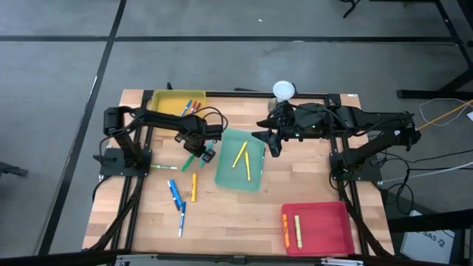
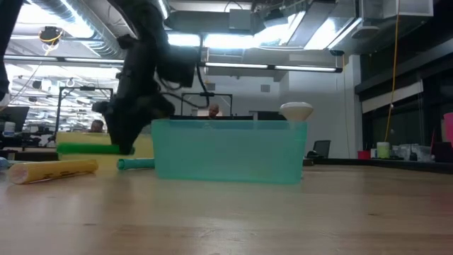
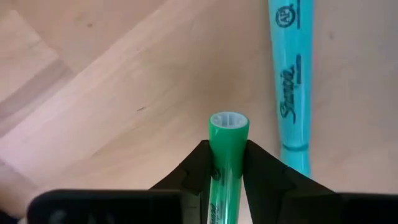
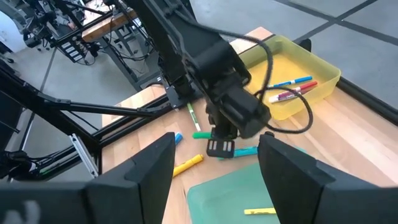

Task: Pick & Place Markers
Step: Put the green highlighter pen into the pink bin

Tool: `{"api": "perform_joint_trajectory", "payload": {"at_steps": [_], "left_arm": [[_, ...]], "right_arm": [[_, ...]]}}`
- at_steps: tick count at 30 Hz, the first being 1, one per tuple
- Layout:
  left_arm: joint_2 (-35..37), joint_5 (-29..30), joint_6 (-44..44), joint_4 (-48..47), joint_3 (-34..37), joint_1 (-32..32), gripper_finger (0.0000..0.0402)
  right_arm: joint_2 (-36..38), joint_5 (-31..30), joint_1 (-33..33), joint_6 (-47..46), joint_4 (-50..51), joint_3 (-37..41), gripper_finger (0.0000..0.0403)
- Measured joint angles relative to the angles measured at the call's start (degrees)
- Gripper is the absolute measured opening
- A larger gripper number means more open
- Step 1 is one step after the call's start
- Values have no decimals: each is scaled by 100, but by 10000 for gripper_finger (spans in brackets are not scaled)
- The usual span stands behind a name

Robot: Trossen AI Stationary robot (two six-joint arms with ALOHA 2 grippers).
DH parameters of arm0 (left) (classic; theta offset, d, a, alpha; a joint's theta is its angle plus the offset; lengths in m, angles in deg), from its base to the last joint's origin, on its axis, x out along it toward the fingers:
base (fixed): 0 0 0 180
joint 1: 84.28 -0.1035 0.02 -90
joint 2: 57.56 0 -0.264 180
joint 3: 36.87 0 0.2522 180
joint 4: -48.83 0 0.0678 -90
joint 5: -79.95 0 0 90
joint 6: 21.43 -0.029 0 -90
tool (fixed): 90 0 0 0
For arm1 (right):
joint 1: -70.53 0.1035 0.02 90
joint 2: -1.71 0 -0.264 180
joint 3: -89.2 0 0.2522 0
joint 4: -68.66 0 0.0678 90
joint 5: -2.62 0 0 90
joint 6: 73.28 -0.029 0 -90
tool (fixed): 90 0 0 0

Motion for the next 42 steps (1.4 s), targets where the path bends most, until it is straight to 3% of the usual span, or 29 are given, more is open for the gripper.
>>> {"api": "perform_joint_trajectory", "payload": {"at_steps": [9,19,24,30,42], "left_arm": [[1377,244,318,482,1,3,63],[2604,436,11,3552,-6,11,63],[2805,312,-417,5146,-10,11,63],[2814,-254,-755,6788,-16,27,63],[2814,-394,-1742,7549,-19,614,63]], "right_arm": [[0,1,0,130,7,0,223],[0,132,-3,265,-9,0,223],[0,132,-3,266,-17,0,223],[0,132,-3,259,-20,0,223],[1,153,1,438,-329,0,224]]}}
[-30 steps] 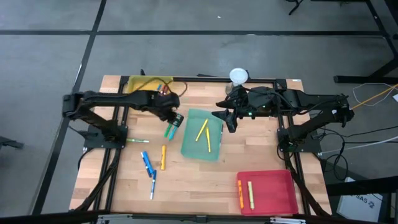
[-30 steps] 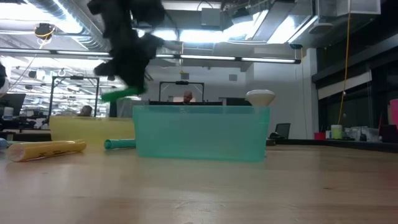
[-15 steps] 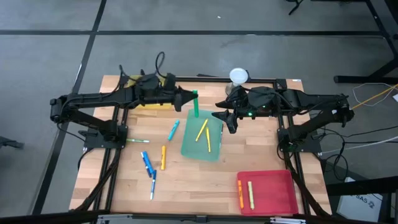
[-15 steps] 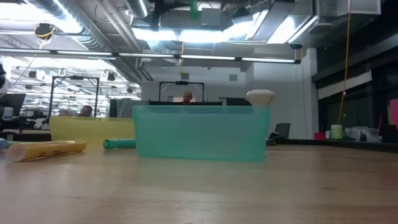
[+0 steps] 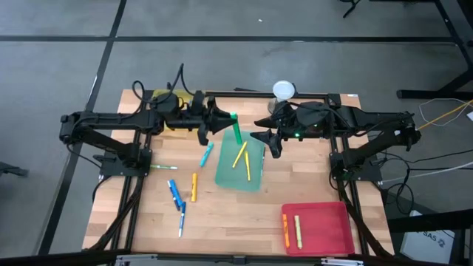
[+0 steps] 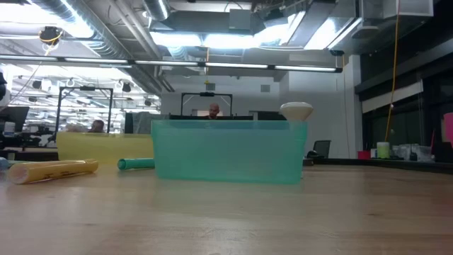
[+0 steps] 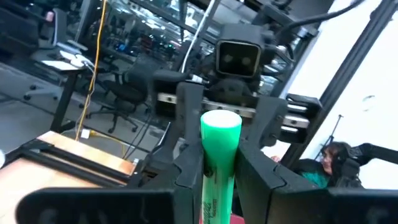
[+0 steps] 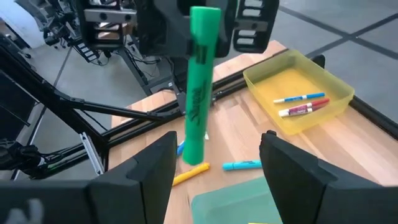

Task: Pick & Place Markers
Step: Put the green highlighter pen into the pink bin

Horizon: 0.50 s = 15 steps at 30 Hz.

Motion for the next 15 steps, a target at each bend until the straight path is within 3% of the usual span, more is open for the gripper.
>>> {"api": "perform_joint_trajectory", "payload": {"at_steps": [15], "left_arm": [[0,151,-145,190,0,124,63]], "right_arm": [[-441,286,-48,-48,-587,0,321]]}}
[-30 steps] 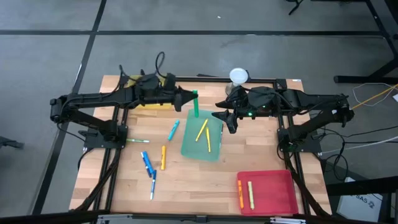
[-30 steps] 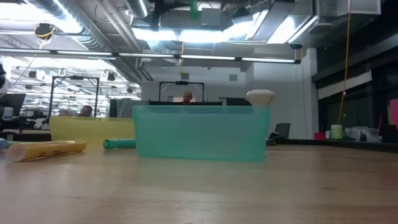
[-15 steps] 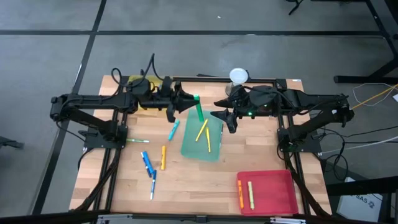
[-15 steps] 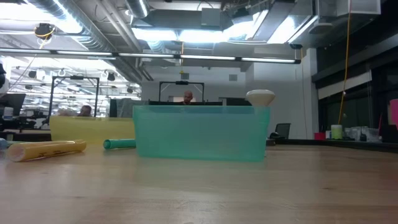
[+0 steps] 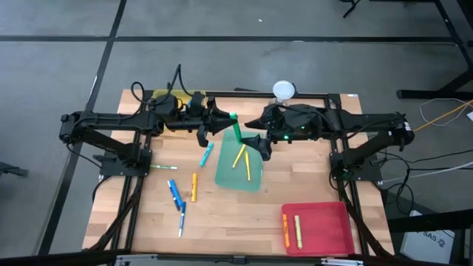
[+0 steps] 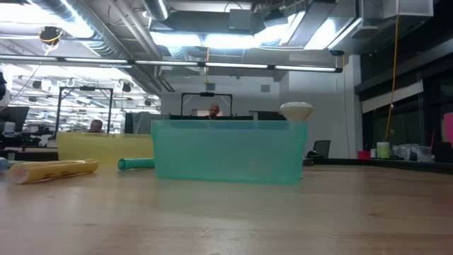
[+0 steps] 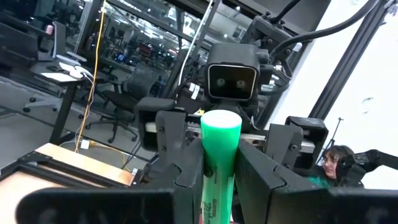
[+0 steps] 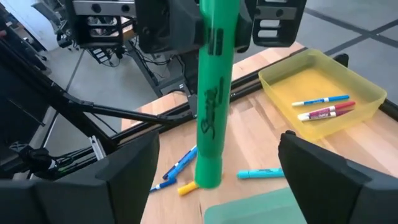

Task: Pick & Place Markers
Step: Put the green highlighter pen into the pink bin

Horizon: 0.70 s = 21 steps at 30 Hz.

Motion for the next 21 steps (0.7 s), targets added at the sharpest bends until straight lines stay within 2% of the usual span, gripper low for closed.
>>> {"api": "perform_joint_trajectory", "payload": {"at_steps": [5,14,21], "left_arm": [[0,-2,-93,0,0,84,63],[0,-42,-150,-92,0,147,63],[2,-46,-152,-188,0,147,63]], "right_arm": [[-135,21,-68,20,-239,0,322],[-422,445,-328,7,-652,0,314],[-489,459,-343,-17,-660,0,303]]}}
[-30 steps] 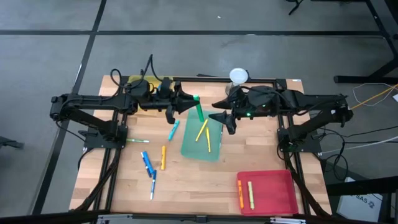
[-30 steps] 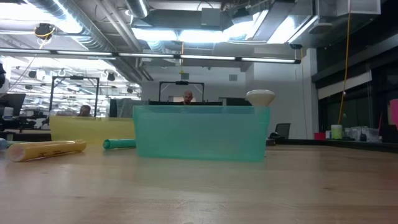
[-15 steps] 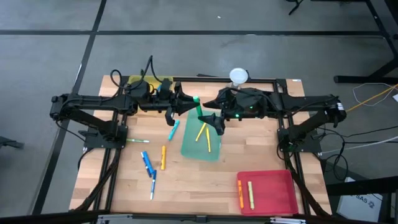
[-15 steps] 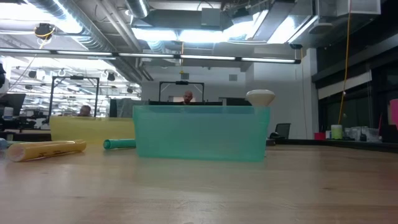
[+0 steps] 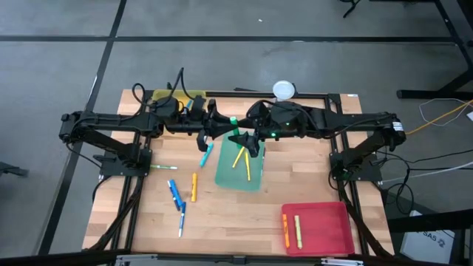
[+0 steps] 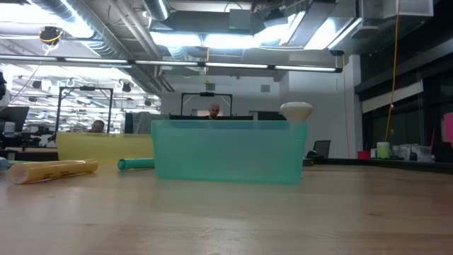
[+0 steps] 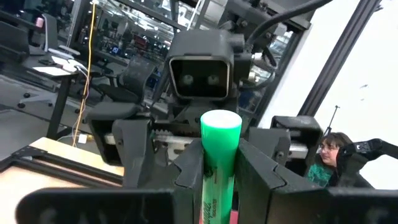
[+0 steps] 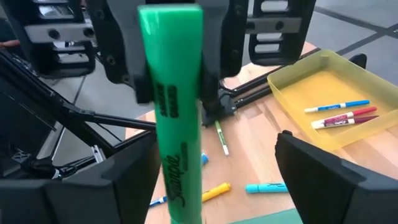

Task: Pick & Place Markers
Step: Put the green highlighter pen into the pink bin

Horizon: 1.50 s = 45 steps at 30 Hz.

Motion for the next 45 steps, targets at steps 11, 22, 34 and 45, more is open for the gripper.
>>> {"api": "perform_joint_trajectory", "payload": {"at_steps": [11,22,34,45], "left_arm": [[0,-22,0,-77,0,0,63],[-2,-33,0,-92,0,-7,63],[-7,-57,153,-88,0,-1,119],[4,118,168,-56,0,-34,239]], "right_arm": [[-93,150,0,-2,-356,0,189],[-136,224,-33,-2,-374,0,91],[-136,271,-36,28,-333,0,58],[-7,429,-42,8,63,0,58]]}}
